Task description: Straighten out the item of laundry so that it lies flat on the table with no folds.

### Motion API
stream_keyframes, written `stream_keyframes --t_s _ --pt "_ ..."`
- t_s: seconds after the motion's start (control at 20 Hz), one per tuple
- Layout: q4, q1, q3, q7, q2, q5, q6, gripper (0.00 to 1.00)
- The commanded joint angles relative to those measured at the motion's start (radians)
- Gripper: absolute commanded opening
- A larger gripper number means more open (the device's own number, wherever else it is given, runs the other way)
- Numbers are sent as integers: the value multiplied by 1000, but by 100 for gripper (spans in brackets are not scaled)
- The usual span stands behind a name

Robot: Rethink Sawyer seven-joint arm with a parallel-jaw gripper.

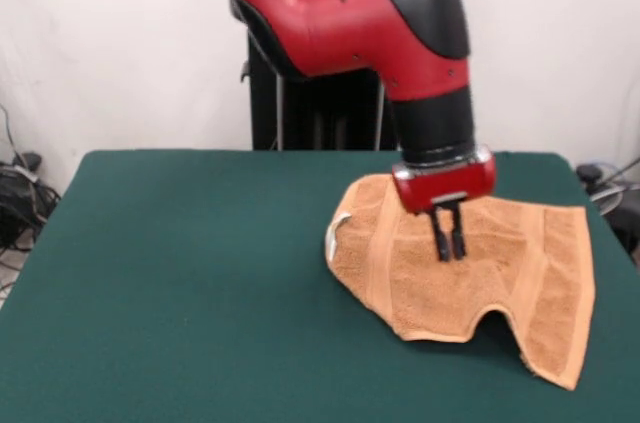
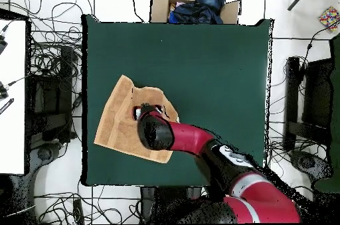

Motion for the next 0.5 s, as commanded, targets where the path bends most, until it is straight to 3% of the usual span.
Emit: stream_keyframes --t_s 0.05,0.25,0.4,0.5 --pt "-166 18 -121 125 -53 44 109 0" --pt "-296 92 -281 141 106 90 161 0" --pt "-370 79 -305 122 222 88 170 0" --pt "-385 57 -293 103 255 66 164 0"
